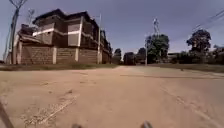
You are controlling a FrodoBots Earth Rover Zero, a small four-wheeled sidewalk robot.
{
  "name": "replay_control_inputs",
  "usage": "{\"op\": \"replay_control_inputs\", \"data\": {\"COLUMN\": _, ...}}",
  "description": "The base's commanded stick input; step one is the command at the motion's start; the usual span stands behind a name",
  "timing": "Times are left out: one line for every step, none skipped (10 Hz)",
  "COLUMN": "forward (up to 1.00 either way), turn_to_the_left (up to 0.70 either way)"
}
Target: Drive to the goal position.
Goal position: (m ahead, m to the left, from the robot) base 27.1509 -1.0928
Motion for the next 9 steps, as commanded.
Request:
{"op": "replay_control_inputs", "data": {"forward": 0.85, "turn_to_the_left": 0.00}}
{"op": "replay_control_inputs", "data": {"forward": 0.85, "turn_to_the_left": 0.00}}
{"op": "replay_control_inputs", "data": {"forward": 0.85, "turn_to_the_left": 0.00}}
{"op": "replay_control_inputs", "data": {"forward": 0.85, "turn_to_the_left": 0.00}}
{"op": "replay_control_inputs", "data": {"forward": 0.85, "turn_to_the_left": 0.00}}
{"op": "replay_control_inputs", "data": {"forward": 0.85, "turn_to_the_left": 0.00}}
{"op": "replay_control_inputs", "data": {"forward": 0.85, "turn_to_the_left": 0.00}}
{"op": "replay_control_inputs", "data": {"forward": 0.85, "turn_to_the_left": 0.00}}
{"op": "replay_control_inputs", "data": {"forward": 0.85, "turn_to_the_left": 0.00}}
